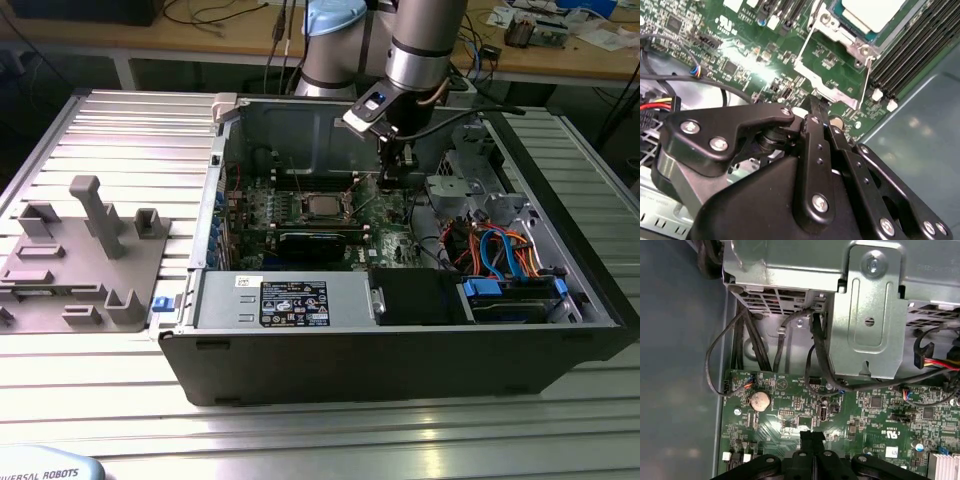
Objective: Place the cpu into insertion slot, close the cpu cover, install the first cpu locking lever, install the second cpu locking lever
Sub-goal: 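Close the cpu cover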
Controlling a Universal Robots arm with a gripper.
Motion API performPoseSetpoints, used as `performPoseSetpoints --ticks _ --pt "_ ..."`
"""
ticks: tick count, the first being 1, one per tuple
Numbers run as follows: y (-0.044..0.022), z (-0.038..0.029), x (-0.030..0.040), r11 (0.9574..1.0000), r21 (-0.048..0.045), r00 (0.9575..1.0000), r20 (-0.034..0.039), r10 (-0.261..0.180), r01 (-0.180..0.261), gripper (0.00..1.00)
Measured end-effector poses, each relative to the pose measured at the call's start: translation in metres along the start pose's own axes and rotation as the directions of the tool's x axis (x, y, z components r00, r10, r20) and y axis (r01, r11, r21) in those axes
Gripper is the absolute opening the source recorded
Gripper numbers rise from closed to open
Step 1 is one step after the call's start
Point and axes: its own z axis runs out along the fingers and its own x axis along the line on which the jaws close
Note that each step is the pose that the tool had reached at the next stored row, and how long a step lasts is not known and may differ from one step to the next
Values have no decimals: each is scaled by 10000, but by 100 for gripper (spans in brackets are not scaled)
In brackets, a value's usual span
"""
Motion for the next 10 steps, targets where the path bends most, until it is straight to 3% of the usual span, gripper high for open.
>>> performPoseSetpoints --ticks 1,3,8,10 --pt "-17 0 1 10000 -1 10000 -4 0 0 11" --pt "-135 1 11 10000 -14 10000 -7 0 0 11" --pt "-340 4 28 10000 -36 10000 -11 1 -1 11" --pt "-388 5 32 10000 -38 10000 -11 1 -1 11"
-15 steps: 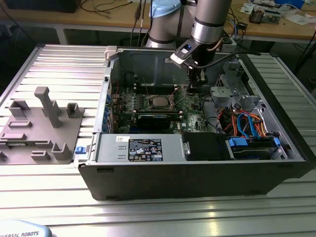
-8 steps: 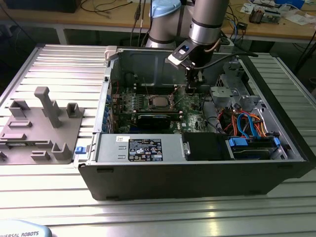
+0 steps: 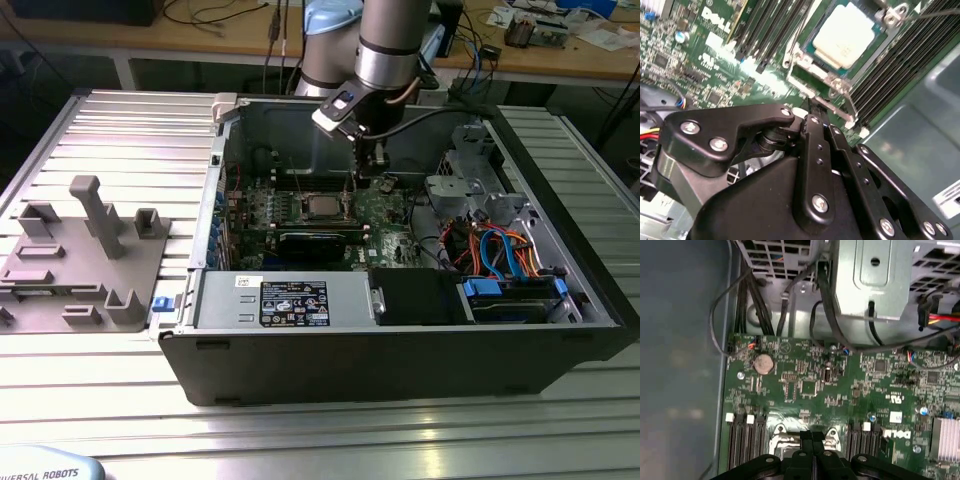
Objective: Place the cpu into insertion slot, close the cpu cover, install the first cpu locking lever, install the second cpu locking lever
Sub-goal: 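Close the cpu cover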
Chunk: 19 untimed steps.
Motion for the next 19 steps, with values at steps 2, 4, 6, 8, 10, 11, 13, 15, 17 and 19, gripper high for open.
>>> performPoseSetpoints --ticks 2,4,6,8,10,11,13,15,17,19 --pt "-61 5 5 10000 -4 10000 -4 -1 1 11" --pt "-137 12 12 10000 -5 10000 -2 1 -1 11" --pt "-181 17 16 10000 -5 10000 -1 0 0 11" --pt "-242 31 21 10000 -6 10000 -3 0 0 11" --pt "-310 59 27 10000 -6 10000 -10 1 -1 11" --pt "-345 76 30 10000 -6 10000 -14 1 -1 11" --pt "-390 102 35 10000 -7 10000 -20 0 0 11" --pt "-452 139 41 10000 -7 10000 -24 0 0 11" --pt "-494 177 46 10000 -9 10000 -31 1 -1 11" --pt "-510 218 48 10000 21 10000 -34 -1 1 11"
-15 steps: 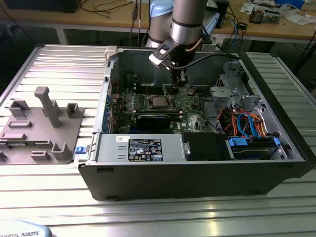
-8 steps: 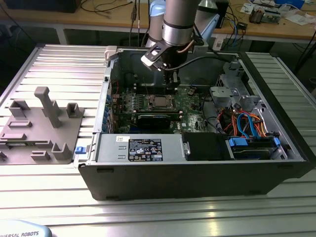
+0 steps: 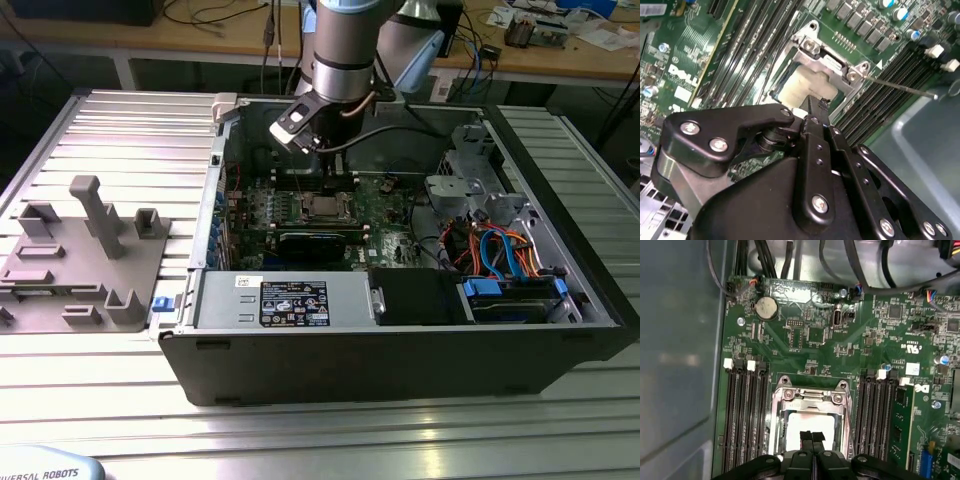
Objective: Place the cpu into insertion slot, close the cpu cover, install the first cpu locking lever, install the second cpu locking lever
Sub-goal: 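Close the cpu cover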
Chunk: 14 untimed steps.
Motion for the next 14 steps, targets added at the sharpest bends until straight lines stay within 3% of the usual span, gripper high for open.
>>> performPoseSetpoints --ticks 2,5,14 --pt "-3 14 0 9999 102 10000 -11 -3 3 11" --pt "-9 48 -3 9995 326 10000 -28 -6 7 11" --pt "-123 198 9 9994 345 10000 -98 -7 10 11"
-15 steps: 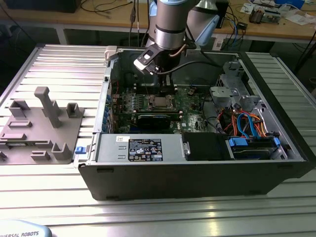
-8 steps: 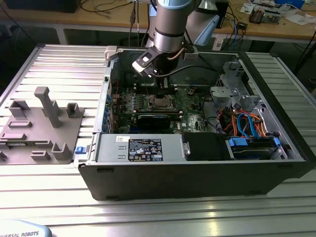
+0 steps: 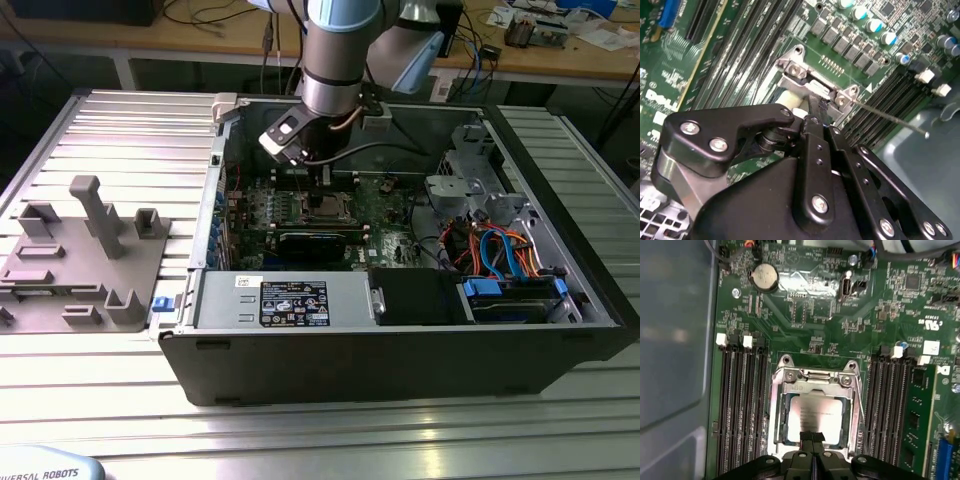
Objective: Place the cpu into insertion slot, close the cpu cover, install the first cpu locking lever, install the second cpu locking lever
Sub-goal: 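Close the cpu cover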
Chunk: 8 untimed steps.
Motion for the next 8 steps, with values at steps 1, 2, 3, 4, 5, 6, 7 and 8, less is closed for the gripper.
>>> performPoseSetpoints --ticks 1,2,3,4,5,6,7,8 --pt "0 16 0 10000 -1 10000 -10 -1 1 11" --pt "0 30 -1 10000 2 10000 -20 -1 1 11" --pt "0 39 -2 10000 3 10000 -26 2 -2 11" --pt "2 41 -2 10000 3 10000 -39 0 0 11" --pt "10 42 -2 10000 2 10000 -48 2 -2 11" --pt "44 40 -5 10000 -2 10000 -47 3 -3 11" --pt "74 38 -8 10000 -5 10000 -47 1 -1 11" --pt "94 36 -9 10000 -5 10000 -50 1 -1 11"
